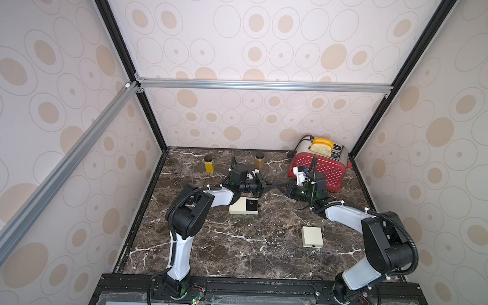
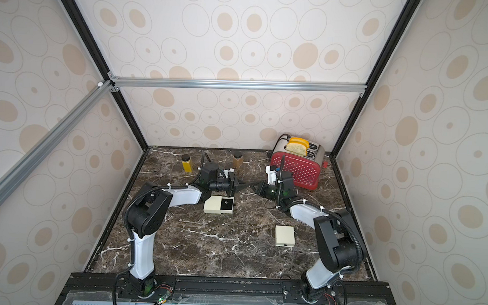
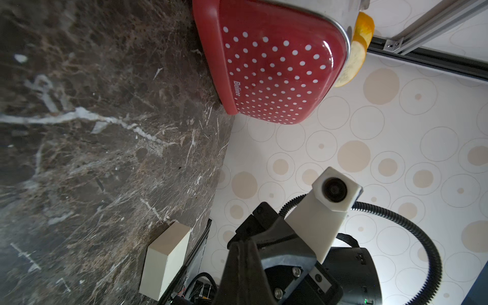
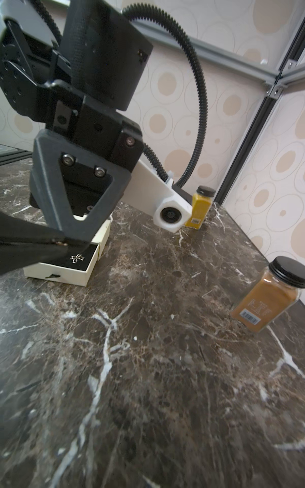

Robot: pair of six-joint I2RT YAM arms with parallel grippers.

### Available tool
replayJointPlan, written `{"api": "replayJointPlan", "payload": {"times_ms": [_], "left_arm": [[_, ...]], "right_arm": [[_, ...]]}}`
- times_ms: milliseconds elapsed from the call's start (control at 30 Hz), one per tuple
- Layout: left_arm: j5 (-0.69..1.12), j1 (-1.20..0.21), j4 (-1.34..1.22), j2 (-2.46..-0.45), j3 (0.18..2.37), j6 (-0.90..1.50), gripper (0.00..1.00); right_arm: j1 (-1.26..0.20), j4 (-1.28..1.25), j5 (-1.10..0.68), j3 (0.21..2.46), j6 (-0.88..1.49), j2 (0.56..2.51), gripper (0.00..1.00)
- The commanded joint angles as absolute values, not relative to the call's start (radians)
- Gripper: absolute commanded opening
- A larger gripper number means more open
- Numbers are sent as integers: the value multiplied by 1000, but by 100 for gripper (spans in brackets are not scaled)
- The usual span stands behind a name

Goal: Place the earrings into the drawer-style jewelry box
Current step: Pick up the earring from the center of the board, then insert the earring into the inner lining.

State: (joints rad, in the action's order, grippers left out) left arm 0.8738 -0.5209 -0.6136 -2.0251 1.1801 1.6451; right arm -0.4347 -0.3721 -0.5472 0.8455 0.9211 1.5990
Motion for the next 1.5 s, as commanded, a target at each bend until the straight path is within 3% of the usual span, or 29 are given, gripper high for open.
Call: {"api": "replayJointPlan", "payload": {"times_ms": [0, 100, 167, 300, 400, 667, 833, 1067, 1467], "left_arm": [[908, -556, -630, -1997, 1185, 1609, 11], [899, -552, -560, -1963, 1178, 1544, 42], [883, -538, -469, -1921, 1172, 1468, 57], [814, -490, -139, -1807, 1166, 1235, 84], [753, -441, 56, -1733, 1137, 1105, 98], [623, -223, 400, -1574, 1011, 847, 99], [637, -126, 450, -1597, 978, 784, 99], [673, -124, 440, -1679, 994, 769, 99], [703, -124, 404, -1719, 989, 787, 99]], "right_arm": [[-490, -189, -545, 897, 855, 1568, 0], [-513, -1, -470, 967, 777, 1565, 0], [-526, 109, -423, 1011, 728, 1575, 0], [-571, 263, -337, 1101, 647, 1617, 0], [-616, 364, -269, 1183, 600, 1661, 0], [-762, 596, -44, 1453, 491, 1847, 0], [-848, 768, 76, 1703, 434, 2031, 0], [-887, 925, 117, 1915, 405, 2194, 0], [-894, 956, 63, 1972, 403, 2278, 0]]}}
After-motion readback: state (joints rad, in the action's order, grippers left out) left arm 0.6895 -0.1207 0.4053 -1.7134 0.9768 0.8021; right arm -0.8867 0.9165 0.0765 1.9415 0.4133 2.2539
